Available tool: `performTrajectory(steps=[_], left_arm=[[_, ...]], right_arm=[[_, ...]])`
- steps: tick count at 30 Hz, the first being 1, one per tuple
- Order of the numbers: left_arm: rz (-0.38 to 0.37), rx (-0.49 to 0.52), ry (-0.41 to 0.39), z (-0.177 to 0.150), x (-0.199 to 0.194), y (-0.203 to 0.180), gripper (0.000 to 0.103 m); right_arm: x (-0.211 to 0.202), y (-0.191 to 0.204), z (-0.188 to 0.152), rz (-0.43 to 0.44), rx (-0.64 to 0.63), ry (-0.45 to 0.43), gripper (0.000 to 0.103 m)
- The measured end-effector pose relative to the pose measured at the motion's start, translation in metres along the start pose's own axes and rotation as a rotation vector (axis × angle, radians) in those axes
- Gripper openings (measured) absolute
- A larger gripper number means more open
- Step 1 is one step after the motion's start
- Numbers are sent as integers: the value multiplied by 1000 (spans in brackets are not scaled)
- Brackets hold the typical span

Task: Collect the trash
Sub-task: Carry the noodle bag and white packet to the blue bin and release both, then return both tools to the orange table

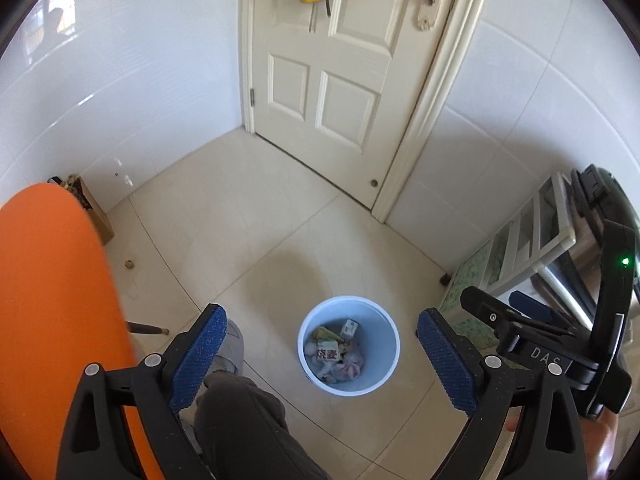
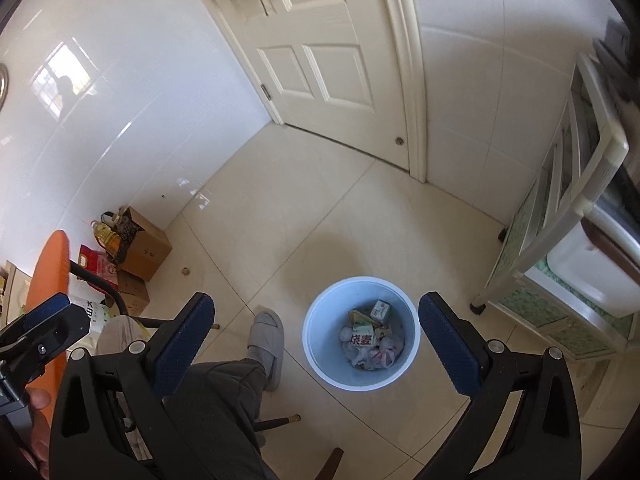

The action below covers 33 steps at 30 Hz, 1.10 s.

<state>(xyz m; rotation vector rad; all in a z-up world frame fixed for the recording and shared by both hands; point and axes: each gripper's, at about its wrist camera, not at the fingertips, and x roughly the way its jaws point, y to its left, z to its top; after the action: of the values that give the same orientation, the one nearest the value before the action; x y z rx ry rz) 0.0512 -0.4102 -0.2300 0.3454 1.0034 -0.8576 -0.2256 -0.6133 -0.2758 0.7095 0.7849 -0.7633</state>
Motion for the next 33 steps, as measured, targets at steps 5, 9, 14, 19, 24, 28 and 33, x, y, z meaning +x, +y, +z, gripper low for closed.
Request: performTrajectory(steps=[5, 9, 14, 19, 24, 28, 33], left_arm=[[13, -42, -94, -22, -60, 16, 96], [36, -80, -173, -43, -108, 32, 98], [78, -138, -253, -73, -169, 64, 99], [120, -197, -334, -106, -227, 95, 99], [189, -251, -415, -150, -282, 118, 100], [255, -300, -467, -188, -321, 135, 102], [333, -367, -517, -238, -360, 147, 102]], right_arm=[[-30, 35, 9, 28, -55, -55, 103], [-55, 72, 13, 60, -115, -102, 103], [-82, 119, 13, 104, -185, -160, 103], [-106, 167, 11, 152, -262, -203, 103], [-133, 221, 4, 226, -343, -250, 103], [-150, 264, -4, 283, -418, -279, 103], [-164, 321, -22, 361, -518, -291, 103]])
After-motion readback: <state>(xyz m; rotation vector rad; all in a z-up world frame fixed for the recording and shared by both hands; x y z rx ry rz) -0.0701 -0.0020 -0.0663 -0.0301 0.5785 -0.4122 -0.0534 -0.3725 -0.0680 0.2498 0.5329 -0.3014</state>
